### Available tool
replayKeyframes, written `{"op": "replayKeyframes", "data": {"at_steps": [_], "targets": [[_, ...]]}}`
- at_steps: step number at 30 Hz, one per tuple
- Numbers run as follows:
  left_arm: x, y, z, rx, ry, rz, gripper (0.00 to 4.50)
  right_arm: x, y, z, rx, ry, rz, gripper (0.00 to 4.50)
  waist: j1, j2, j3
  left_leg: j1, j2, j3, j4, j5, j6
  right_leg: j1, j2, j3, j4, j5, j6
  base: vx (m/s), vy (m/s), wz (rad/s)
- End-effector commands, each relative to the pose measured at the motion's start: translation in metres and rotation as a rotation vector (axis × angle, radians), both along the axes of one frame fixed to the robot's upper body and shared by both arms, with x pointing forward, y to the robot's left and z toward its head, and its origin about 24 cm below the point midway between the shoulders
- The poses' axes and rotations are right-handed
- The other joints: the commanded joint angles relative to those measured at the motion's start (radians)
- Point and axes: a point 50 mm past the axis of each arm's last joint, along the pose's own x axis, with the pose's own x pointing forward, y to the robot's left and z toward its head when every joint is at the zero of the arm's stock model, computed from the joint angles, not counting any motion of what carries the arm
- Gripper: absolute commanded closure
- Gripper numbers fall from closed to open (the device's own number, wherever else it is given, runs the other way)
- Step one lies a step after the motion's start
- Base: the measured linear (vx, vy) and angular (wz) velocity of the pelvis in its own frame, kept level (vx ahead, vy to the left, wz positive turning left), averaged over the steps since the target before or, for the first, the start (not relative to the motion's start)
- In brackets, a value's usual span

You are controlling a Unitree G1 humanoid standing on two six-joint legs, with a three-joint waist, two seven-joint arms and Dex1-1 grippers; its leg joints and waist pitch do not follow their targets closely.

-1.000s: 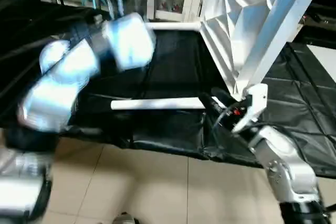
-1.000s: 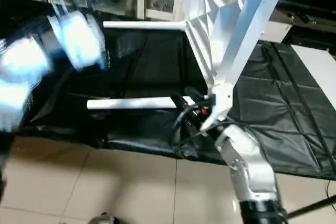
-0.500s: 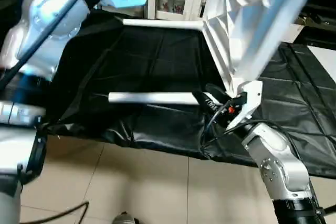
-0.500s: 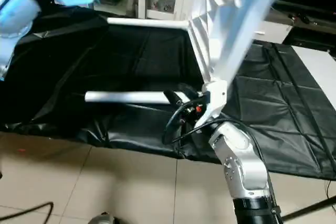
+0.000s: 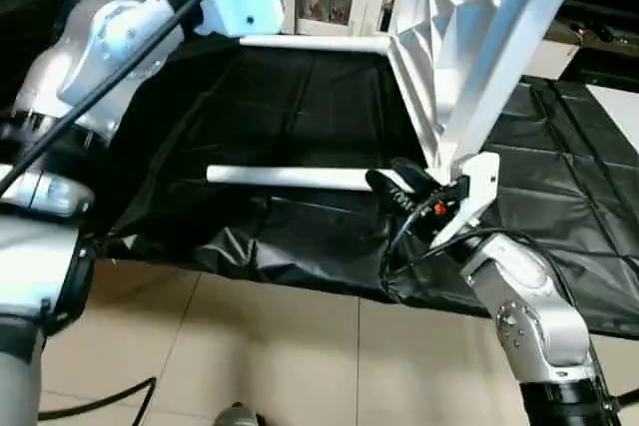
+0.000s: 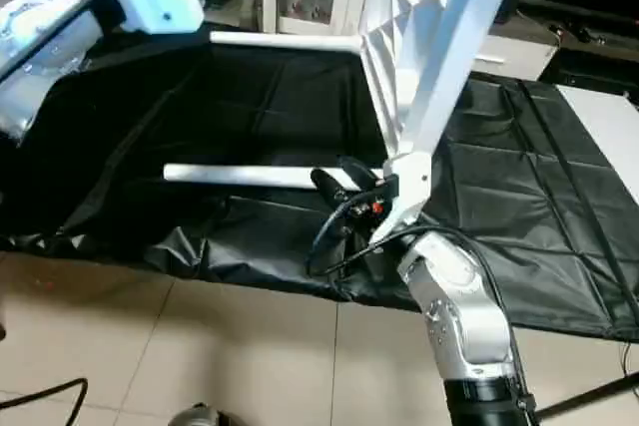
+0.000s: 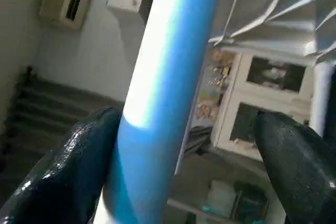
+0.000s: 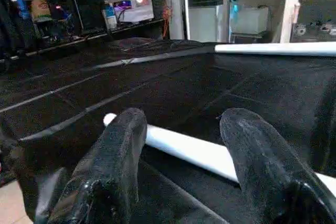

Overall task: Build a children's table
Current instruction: Flip table

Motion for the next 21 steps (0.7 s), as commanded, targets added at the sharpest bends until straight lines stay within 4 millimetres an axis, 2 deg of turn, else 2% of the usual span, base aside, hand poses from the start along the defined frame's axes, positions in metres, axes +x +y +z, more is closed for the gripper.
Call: {"op": "replayKeyframes", "data": {"at_steps": [1, 4, 5, 6, 10, 12, 15, 19, 20, 21], "targets": [[0.003, -0.005, 0.005, 0.000, -0.019, 0.010, 0.07, 0.000, -0.001, 0.004, -0.009, -0.024, -0.007, 1.90, 0.001, 0.023, -0.068, 0.046, 0.063, -0.033, -0.081, -0.330, -0.095, 0.018, -0.082, 0.038, -0.065, -0.059, -0.161, 0.000, 0.000, 0.00], [0.007, -0.005, 0.007, -0.025, -0.041, 0.033, 0.07, 0.000, 0.001, 0.005, -0.010, -0.030, 0.003, 1.90, 0.002, 0.022, -0.069, 0.045, 0.062, -0.033, -0.078, -0.307, -0.088, 0.020, -0.081, 0.037, -0.061, -0.017, -0.169, 0.000, 0.000, 0.00], [0.009, -0.005, 0.008, -0.033, -0.055, 0.051, 0.07, 0.000, 0.002, 0.006, -0.007, -0.034, 0.007, 1.90, 0.002, 0.029, -0.070, 0.045, 0.061, -0.033, -0.078, -0.305, -0.088, 0.020, -0.079, 0.037, -0.060, -0.009, -0.168, 0.000, 0.000, 0.00], [0.010, -0.005, 0.010, -0.041, -0.072, 0.061, 0.07, -0.001, 0.003, 0.007, -0.004, -0.041, 0.013, 1.90, 0.002, 0.023, -0.071, 0.043, 0.061, -0.034, -0.077, -0.288, -0.082, 0.025, -0.080, 0.036, -0.058, 0.016, -0.169, 0.000, 0.000, 0.00], [0.013, -0.005, 0.017, -0.067, -0.112, 0.077, 0.07, -0.006, 0.005, 0.015, 0.059, -0.079, 0.053, 1.90, 0.004, 0.025, -0.072, 0.042, 0.060, -0.033, -0.073, -0.264, -0.063, 0.027, -0.080, 0.036, -0.056, 0.060, -0.175, 0.000, 0.000, 0.00], [0.013, -0.005, 0.018, -0.080, -0.116, 0.076, 0.07, -0.007, 0.005, 0.016, 0.068, -0.090, 0.058, 1.90, 0.004, 0.030, -0.072, 0.043, 0.062, -0.034, -0.074, -0.265, -0.062, 0.027, -0.080, 0.036, -0.057, 0.067, -0.177, 0.000, 0.000, 0.00], [0.014, -0.007, 0.019, -0.117, -0.095, 0.060, 0.32, -0.008, 0.004, 0.017, 0.070, -0.100, 0.047, 1.90, 0.005, 0.035, -0.071, 0.047, 0.063, -0.034, -0.076, -0.298, -0.074, 0.024, -0.079, 0.036, -0.059, 0.039, -0.187, 0.000, 0.000, 0.00], [0.015, -0.009, 0.019, -0.132, -0.092, 0.055, 0.52, -0.008, 0.003, 0.017, 0.071, -0.101, 0.040, 1.90, 0.006, 0.033, -0.070, 0.046, 0.063, -0.034, -0.076, -0.317, -0.078, 0.024, -0.081, 0.037, -0.062, 0.018, -0.189, 0.000, 0.000, 0.00], [0.015, -0.010, 0.018, -0.142, -0.087, 0.050, 0.78, -0.007, 0.003, 0.017, 0.071, -0.100, 0.038, 1.90, 0.006, 0.032, -0.070, 0.046, 0.063, -0.035, -0.077, -0.315, -0.077, 0.025, -0.081, 0.037, -0.061, 0.019, -0.189, 0.000, 0.000, 0.00], [0.015, -0.010, 0.018, -0.142, -0.087, 0.050, 0.78, -0.007, 0.003, 0.017, 0.071, -0.100, 0.038, 1.90, 0.007, 0.032, -0.071, 0.045, 0.063, -0.035, -0.077, -0.308, -0.075, 0.026, -0.081, 0.036, -0.060, 0.025, -0.188, 0.000, 0.000, 0.00]]}}
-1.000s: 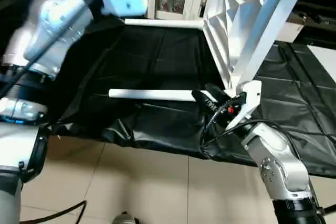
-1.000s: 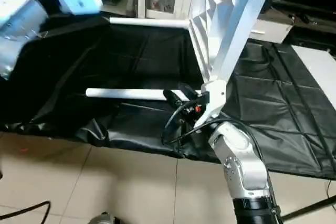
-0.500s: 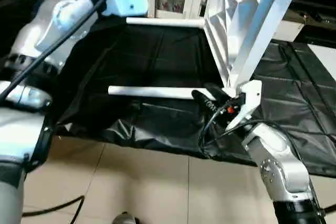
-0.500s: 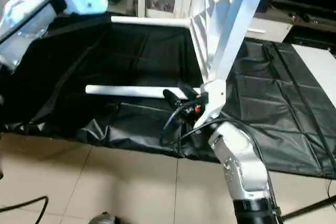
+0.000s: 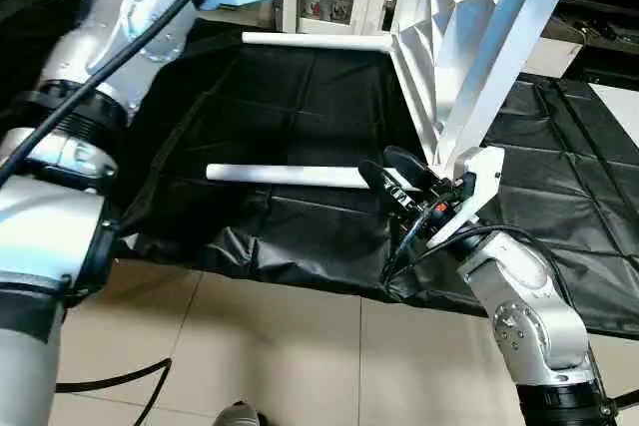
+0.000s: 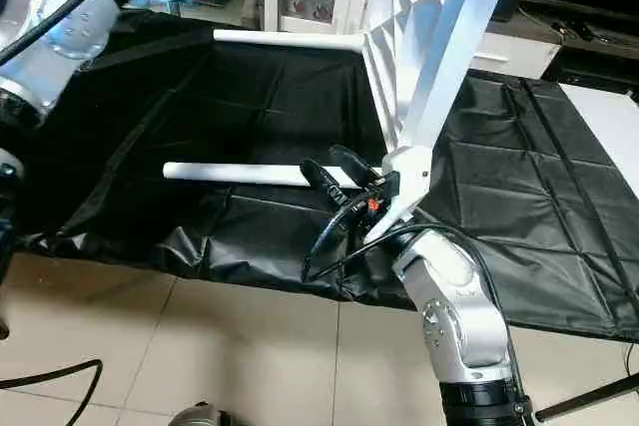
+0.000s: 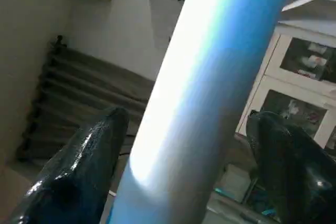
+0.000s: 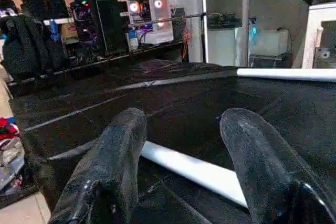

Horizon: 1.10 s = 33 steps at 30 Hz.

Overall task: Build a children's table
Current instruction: Flip table

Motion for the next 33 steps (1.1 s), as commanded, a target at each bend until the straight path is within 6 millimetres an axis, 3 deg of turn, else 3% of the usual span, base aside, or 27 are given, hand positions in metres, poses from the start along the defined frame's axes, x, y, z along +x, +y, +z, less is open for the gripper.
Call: {"op": "replayKeyframes", "data": {"at_steps": [1, 14, 18, 22, 26, 33], "targets": [[0.000, -0.004, 0.008, -0.036, -0.015, -0.019, 0.80, -0.001, -0.004, 0.003, 0.006, -0.020, -0.020, 1.90, 0.002, 0.030, -0.074, 0.045, 0.063, -0.036, -0.077, -0.304, -0.075, 0.025, -0.081, 0.036, -0.059, 0.030, -0.188, 0.000, 0.000, 0.00], [0.001, 0.001, 0.005, -0.128, 0.025, -0.024, 1.92, -0.005, -0.002, 0.019, 0.120, -0.114, 0.007, 1.90, 0.006, 0.028, -0.073, 0.046, 0.064, -0.035, -0.078, -0.304, -0.064, 0.025, -0.082, 0.036, -0.058, 0.036, -0.188, 0.000, 0.000, 0.00], [0.004, 0.009, 0.005, -0.298, 0.074, -0.027, 2.05, -0.005, -0.003, 0.022, 0.137, -0.137, -0.011, 1.90, 0.009, 0.027, -0.073, 0.046, 0.062, -0.032, -0.076, -0.297, -0.063, 0.024, -0.082, 0.037, -0.059, 0.035, -0.192, 0.000, 0.000, 0.00], [0.008, 0.027, 0.004, -0.603, 0.160, -0.030, 2.10, -0.009, -0.002, 0.030, 0.163, -0.179, 0.019, 1.90, 0.018, 0.022, -0.073, 0.041, 0.058, -0.028, -0.071, -0.251, -0.028, 0.029, -0.085, 0.038, -0.058, 0.032, -0.206, 0.000, 0.000, 0.00], [0.009, 0.035, 0.004, -0.729, 0.186, -0.034, 2.10, -0.010, 0.000, 0.030, 0.167, -0.180, 0.036, 1.90, 0.026, 0.033, -0.073, 0.037, 0.059, -0.026, -0.066, -0.205, 0.012, 0.026, -0.088, 0.039, -0.061, -0.006, -0.199, 0.000, 0.000, 0.00], [0.010, 0.046, 0.001, -0.967, 0.222, -0.078, 2.10, -0.006, 0.000, 0.019, 0.124, -0.116, -0.007, 1.90, 0.041, 0.037, -0.075, 0.037, 0.061, -0.026, -0.066, -0.196, 0.011, 0.021, -0.085, 0.037, -0.058, -0.008, -0.196, 0.000, 0.000, 0.00]]}}
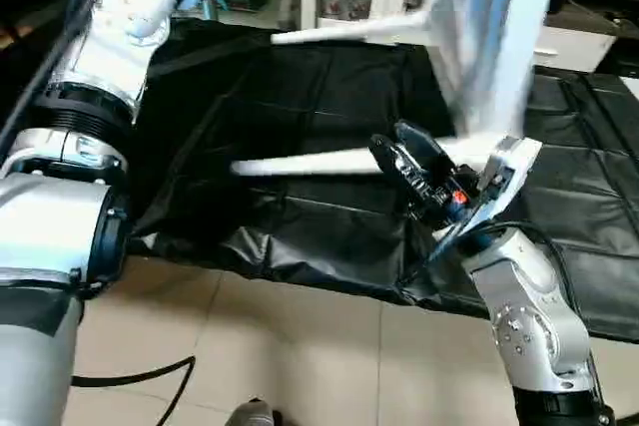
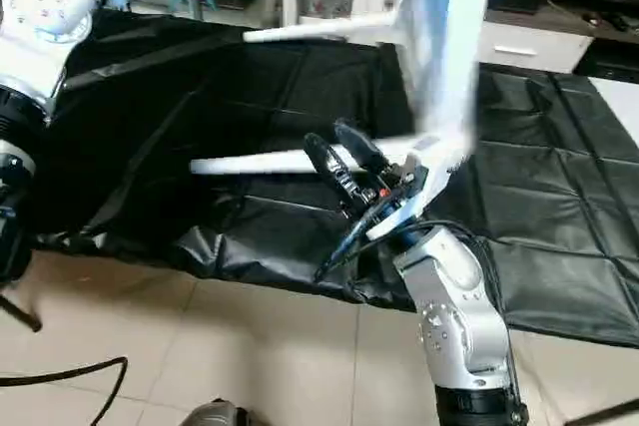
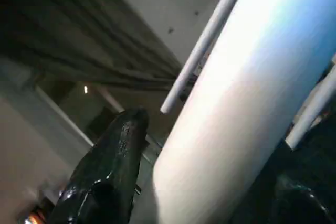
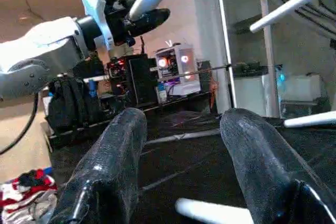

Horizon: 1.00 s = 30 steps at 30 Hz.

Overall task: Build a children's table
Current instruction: Flip table

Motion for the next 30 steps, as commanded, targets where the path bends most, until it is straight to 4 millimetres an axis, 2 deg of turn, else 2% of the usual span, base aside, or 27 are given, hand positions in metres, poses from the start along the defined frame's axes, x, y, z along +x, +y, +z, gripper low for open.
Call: {"op": "replayKeyframes", "data": {"at_steps": [1, 3, 4, 5, 7, 8, 9, 10, 11, 12, 13, 14, 15, 16, 17, 20, 21, 23, 25, 26, 27, 28, 30], "targets": [[-0.001, 0.017, 0.007, -0.423, -0.029, -0.021, 2.10, 0.005, -0.003, -0.007, -0.050, 0.051, -0.057, 1.90, -0.006, -0.009, -0.076, 0.040, 0.061, -0.028, -0.065, -0.188, 0.007, 0.023, -0.084, 0.037, -0.057, -0.001, -0.197, 0.000, 0.000, 0.00], [-0.002, 0.019, 0.007, -0.470, -0.031, -0.036, 2.10, 0.010, -0.007, -0.015, -0.094, 0.094, -0.114, 1.90, -0.007, -0.007, -0.078, 0.041, 0.060, -0.026, -0.065, -0.188, -0.005, 0.020, -0.083, 0.035, -0.055, 0.006, -0.203, 0.000, 0.000, 0.00], [-0.003, 0.019, 0.008, -0.497, -0.036, -0.054, 2.10, 0.014, -0.010, -0.019, -0.117, 0.109, -0.160, 1.90, -0.008, -0.010, -0.080, 0.039, 0.058, -0.026, -0.063, -0.181, -0.007, 0.022, -0.082, 0.034, -0.052, 0.026, -0.209, 0.000, 0.000, 0.00], [-0.003, 0.019, 0.007, -0.511, -0.036, -0.066, 2.10, 0.018, -0.013, -0.022, -0.140, 0.130, -0.213, 1.90, -0.007, -0.009, -0.082, 0.039, 0.058, -0.026, -0.062, -0.171, -0.007, 0.022, -0.083, 0.034, -0.050, 0.041, -0.212, 0.000, 0.000, 0.00], [-0.004, 0.017, 0.004, -0.550, -0.027, -0.096, 2.10, 0.029, -0.026, -0.028, -0.170, 0.184, -0.370, 1.90, -0.008, -0.011, -0.093, 0.036, 0.055, -0.025, -0.053, -0.101, -0.006, 0.020, -0.078, 0.031, -0.037, 0.125, -0.217, 0.000, 0.000, 0.00], [-0.004, 0.017, 0.004, -0.550, -0.027, -0.096, 2.11, 0.029, -0.026, -0.028, -0.170, 0.184, -0.370, 1.90, -0.008, -0.011, -0.095, 0.031, 0.051, -0.023, -0.044, -0.056, 0.007, 0.016, -0.074, 0.030, -0.028, 0.191, -0.224, 0.000, 0.000, 0.00], [-0.004, 0.015, 0.000, -0.563, -0.019, -0.115, 2.12, 0.034, -0.034, -0.027, -0.116, 0.210, -0.435, 1.73, -0.005, -0.014, -0.093, 0.027, 0.048, -0.019, -0.038, -0.045, 0.030, 0.015, -0.072, 0.030, -0.026, 0.222, -0.226, 0.000, 0.000, 0.00], [-0.005, 0.013, -0.004, -0.573, -0.009, -0.136, 2.14, 0.038, -0.039, -0.025, -0.056, 0.224, -0.469, 1.56, -0.007, -0.017, -0.094, 0.022, 0.050, -0.020, -0.037, -0.047, 0.050, 0.017, -0.080, 0.032, -0.023, 0.228, -0.235, 0.000, 0.000, 0.00], [-0.005, 0.011, -0.007, -0.580, 0.001, -0.155, 2.16, 0.041, -0.044, -0.023, 0.002, 0.237, -0.495, 1.56, -0.003, -0.015, -0.097, 0.024, 0.051, -0.019, -0.033, -0.046, 0.055, 0.014, -0.079, 0.030, -0.023, 0.224, -0.237, 0.000, 0.000, 0.00], [-0.005, 0.010, -0.013, -0.587, 0.011, -0.163, 2.17, 0.044, -0.050, -0.019, 0.037, 0.234, -0.526, 1.52, -0.004, -0.019, -0.093, 0.024, 0.051, -0.015, -0.032, -0.043, 0.068, 0.009, -0.073, 0.029, -0.022, 0.225, -0.245, 0.000, 0.000, 0.00], [-0.006, 0.010, -0.016, -0.591, 0.018, -0.166, 2.17, 0.046, -0.053, -0.018, 0.051, 0.230, -0.542, 1.52, -0.002, -0.018, -0.091, 0.025, 0.052, -0.015, -0.034, -0.055, 0.070, 0.008, -0.074, 0.028, -0.024, 0.210, -0.248, 0.000, 0.000, 0.00], [-0.006, 0.010, -0.020, -0.602, 0.020, -0.161, 2.18, 0.048, -0.057, -0.017, 0.046, 0.232, -0.576, 1.34, -0.004, -0.017, -0.089, 0.025, 0.053, -0.015, -0.036, -0.082, 0.069, 0.007, -0.073, 0.027, -0.026, 0.176, -0.243, 0.000, 0.000, 0.00], [-0.009, 0.010, -0.024, -0.612, 0.020, -0.159, 2.19, 0.052, -0.065, -0.015, 0.049, 0.235, -0.632, 1.21, -0.004, -0.024, -0.089, 0.027, 0.057, -0.014, -0.039, -0.092, 0.058, 0.008, -0.076, 0.026, -0.025, 0.154, -0.240, 0.000, 0.000, 0.00], [-0.010, 0.010, -0.026, -0.616, 0.021, -0.164, 2.20, 0.054, -0.068, -0.015, 0.044, 0.233, -0.661, 1.15, -0.004, -0.019, -0.090, 0.029, 0.056, -0.012, -0.039, -0.095, 0.051, 0.007, -0.076, 0.025, -0.026, 0.135, -0.239, 0.000, 0.000, 0.00], [-0.011, 0.010, -0.028, -0.619, 0.023, -0.165, 2.21, 0.057, -0.070, -0.014, 0.052, 0.232, -0.673, 1.12, -0.007, -0.024, -0.088, 0.031, 0.054, -0.006, -0.039, -0.110, 0.048, 0.003, -0.073, 0.025, -0.030, 0.120, -0.234, 0.000, 0.000, 0.00], [-0.013, 0.010, -0.031, -0.623, 0.028, -0.178, 2.22, 0.065, -0.073, -0.013, 0.049, 0.243, -0.690, 0.73, -0.013, -0.024, -0.086, 0.028, 0.056, -0.005, -0.044, -0.131, 0.039, 0.007, -0.076, 0.024, -0.033, 0.077, -0.219, 0.000, 0.000, 0.00], [-0.015, 0.010, -0.031, -0.624, 0.029, -0.179, 2.22, 0.069, -0.074, -0.013, 0.053, 0.254, -0.703, 0.73, -0.014, -0.028, -0.086, 0.028, 0.055, -0.004, -0.045, -0.130, 0.038, 0.007, -0.076, 0.024, -0.035, 0.071, -0.214, 0.000, 0.000, 0.00], [-0.016, 0.011, -0.031, -0.630, 0.030, -0.179, 2.23, 0.078, -0.077, -0.014, 0.076, 0.282, -0.717, 0.52, -0.015, -0.025, -0.088, 0.028, 0.054, -0.003, -0.044, -0.125, 0.033, 0.006, -0.076, 0.024, -0.034, 0.067, -0.209, 0.000, 0.000, 0.00], [-0.019, 0.011, -0.030, -0.629, 0.026, -0.178, 2.23, 0.092, -0.074, -0.011, 0.126, 0.294, -0.660, 0.32, -0.019, -0.023, -0.088, 0.028, 0.054, -0.002, -0.043, -0.131, 0.022, 0.006, -0.077, 0.024, -0.033, 0.070, -0.212, 0.000, 0.000, 0.00], [-0.019, 0.011, -0.030, -0.629, 0.026, -0.178, 2.23, 0.092, -0.074, -0.011, 0.126, 0.294, -0.660, 0.27, -0.021, -0.024, -0.087, 0.026, 0.054, -0.002, -0.043, -0.132, 0.022, 0.007, -0.076, 0.025, -0.032, 0.070, -0.212, 0.000, 0.000, 0.00], [-0.021, 0.011, -0.029, -0.629, 0.022, -0.179, 2.23, 0.098, -0.068, -0.006, 0.178, 0.278, -0.566, 0.09, -0.018, -0.026, -0.089, 0.026, 0.051, 0.001, -0.039, -0.131, 0.033, 0.009, -0.077, 0.026, -0.031, 0.087, -0.210, 0.000, 0.000, 0.00], [-0.021, 0.011, -0.028, -0.629, 0.025, -0.185, 2.23, 0.102, -0.066, -0.004, 0.183, 0.271, -0.528, 0.09, -0.016, -0.022, -0.091, 0.025, 0.053, -0.001, -0.038, -0.119, 0.043, 0.010, -0.077, 0.025, -0.030, 0.102, -0.210, 0.000, 0.000, 0.00], [-0.022, 0.010, -0.027, -0.624, 0.026, -0.188, 2.23, 0.108, -0.061, -0.003, 0.149, 0.254, -0.458, 0.03, -0.018, -0.023, -0.092, 0.022, 0.052, -0.002, -0.035, -0.089, 0.053, 0.011, -0.073, 0.023, -0.025, 0.140, -0.217, 0.000, 0.000, 0.00]]}}
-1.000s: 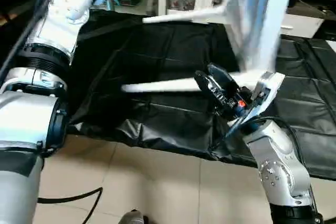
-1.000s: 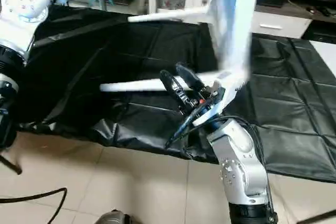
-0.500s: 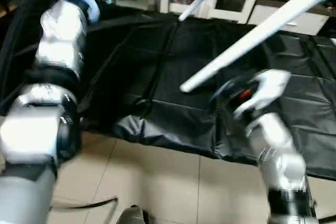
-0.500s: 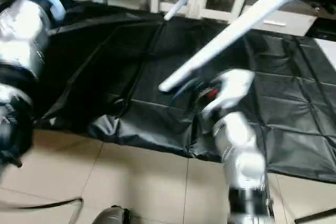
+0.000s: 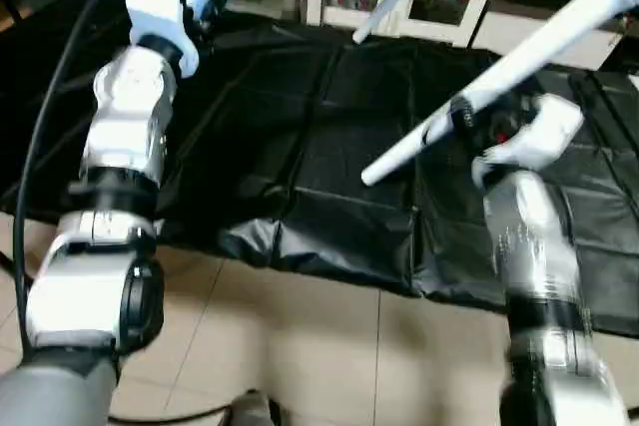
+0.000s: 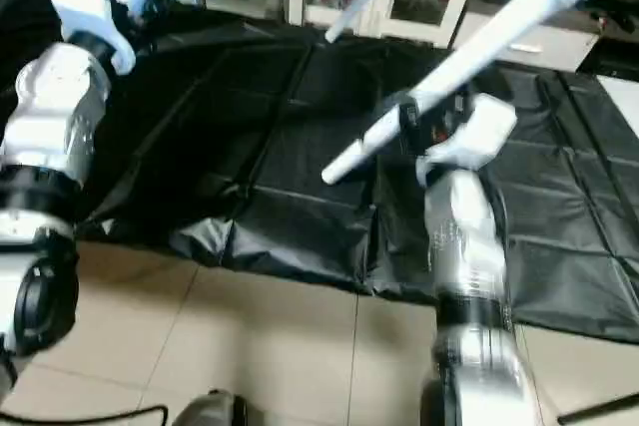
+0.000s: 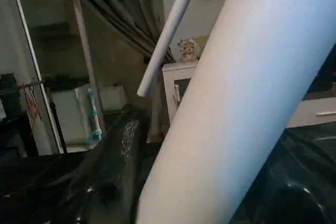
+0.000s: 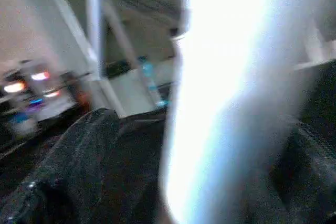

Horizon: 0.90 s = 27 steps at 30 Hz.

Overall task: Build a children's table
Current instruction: Flip table

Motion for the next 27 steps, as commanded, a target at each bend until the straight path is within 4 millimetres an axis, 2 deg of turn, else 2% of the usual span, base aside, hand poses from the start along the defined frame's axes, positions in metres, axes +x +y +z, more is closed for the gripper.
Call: {"op": "replayKeyframes", "data": {"at_steps": [1, 2, 4, 6, 7, 9, 12, 13, 14, 18, 19, 20, 27], "targets": [[-0.008, -0.001, 0.035, -0.133, -0.141, -0.044, 2.23, 0.005, 0.000, -0.001, -0.020, -0.005, 0.054, 0.00, -0.011, -0.002, -0.105, 0.058, 0.051, -0.023, -0.052, -0.087, 0.031, 0.041, -0.058, 0.024, -0.039, 0.149, -0.231, 0.000, 0.000, 0.00], [-0.008, -0.001, 0.035, -0.132, -0.139, -0.045, 2.23, 0.008, 0.000, -0.002, -0.036, 0.004, 0.059, 0.00, -0.009, -0.006, -0.104, 0.057, 0.050, -0.022, -0.050, -0.073, 0.036, 0.041, -0.057, 0.023, -0.038, 0.158, -0.239, 0.000, 0.000, 0.00], [-0.009, -0.001, 0.035, -0.131, -0.138, -0.045, 2.23, 0.013, -0.004, -0.001, -0.053, 0.035, 0.018, 0.00, -0.009, -0.006, -0.105, 0.058, 0.050, -0.021, -0.049, -0.062, 0.037, 0.041, -0.057, 0.023, -0.038, 0.155, -0.251, 0.000, 0.000, 0.00], [-0.011, 0.000, 0.035, -0.125, -0.137, -0.038, 2.23, 0.017, -0.007, 0.002, -0.054, 0.034, 0.006, 0.00, -0.007, -0.016, -0.104, 0.056, 0.049, -0.019, -0.048, -0.059, 0.041, 0.044, -0.059, 0.024, -0.037, 0.145, -0.258, 0.000, 0.000, 0.00], [-0.011, 0.001, 0.035, -0.126, -0.136, -0.036, 2.23, 0.018, -0.007, 0.002, -0.052, 0.026, 0.013, 0.00, -0.006, -0.015, -0.104, 0.055, 0.051, -0.019, -0.048, -0.061, 0.046, 0.043, -0.061, 0.024, -0.037, 0.138, -0.256, 0.000, 0.000, 0.00], [-0.012, 0.003, 0.034, -0.131, -0.133, -0.025, 2.23, 0.018, -0.007, 0.004, -0.045, 0.007, 0.027, 0.28, -0.007, -0.016, -0.104, 0.055, 0.052, -0.020, -0.047, -0.061, 0.051, 0.043, -0.060, 0.024, -0.037, 0.133, -0.253, 0.000, 0.000, 0.00], [-0.014, 0.006, 0.032, -0.135, -0.126, -0.005, 2.24, 0.018, -0.008, 0.005, -0.051, -0.019, 0.047, 0.38, -0.007, -0.017, -0.103, 0.056, 0.052, -0.020, -0.046, -0.054, 0.057, 0.041, -0.057, 0.023, -0.036, 0.139, -0.255, 0.000, 0.000, 0.00], [-0.014, 0.006, 0.032, -0.135, -0.126, -0.005, 2.24, 0.018, -0.008, 0.005, -0.051, -0.019, 0.047, 0.38, -0.008, -0.016, -0.102, 0.057, 0.053, -0.020, -0.047, -0.067, 0.053, 0.040, -0.057, 0.023, -0.038, 0.125, -0.256, 0.000, 0.000, 0.00], [-0.014, 0.007, 0.031, -0.136, -0.125, -0.002, 2.25, 0.018, -0.008, 0.005, -0.051, -0.024, 0.050, 0.66, -0.008, -0.016, -0.102, 0.058, 0.052, -0.020, -0.048, -0.068, 0.050, 0.041, -0.057, 0.023, -0.038, 0.124, -0.257, 0.000, 0.000, 0.00], [-0.017, 0.010, 0.028, -0.147, -0.117, 0.014, 2.25, 0.017, -0.010, 0.007, -0.061, -0.055, 0.045, 0.77, -0.009, -0.016, -0.101, 0.058, 0.054, -0.020, -0.048, -0.081, 0.044, 0.041, -0.059, 0.024, -0.038, 0.116, -0.258, 0.000, 0.000, 0.00], [-0.018, 0.011, 0.026, -0.151, -0.113, 0.021, 2.25, 0.016, -0.010, 0.008, -0.061, -0.069, 0.047, 1.01, -0.010, -0.016, -0.101, 0.056, 0.053, -0.020, -0.048, -0.078, 0.046, 0.042, -0.058, 0.024, -0.038, 0.120, -0.258, 0.000, 0.000, 0.00], [-0.019, 0.012, 0.024, -0.153, -0.110, 0.025, 2.25, 0.015, -0.010, 0.008, -0.066, -0.081, 0.049, 1.01, -0.010, -0.015, -0.101, 0.056, 0.053, -0.020, -0.048, -0.078, 0.046, 0.042, -0.058, 0.024, -0.038, 0.120, -0.258, 0.000, 0.000, 0.00], [-0.023, 0.018, 0.012, -0.172, -0.086, 0.059, 2.30, 0.007, -0.008, 0.019, -0.129, -0.172, 0.061, 1.56, -0.012, -0.021, -0.101, 0.056, 0.052, -0.021, -0.047, -0.068, 0.051, 0.043, -0.055, 0.025, -0.038, 0.122, -0.250, 0.000, 0.000, 0.00]]}}
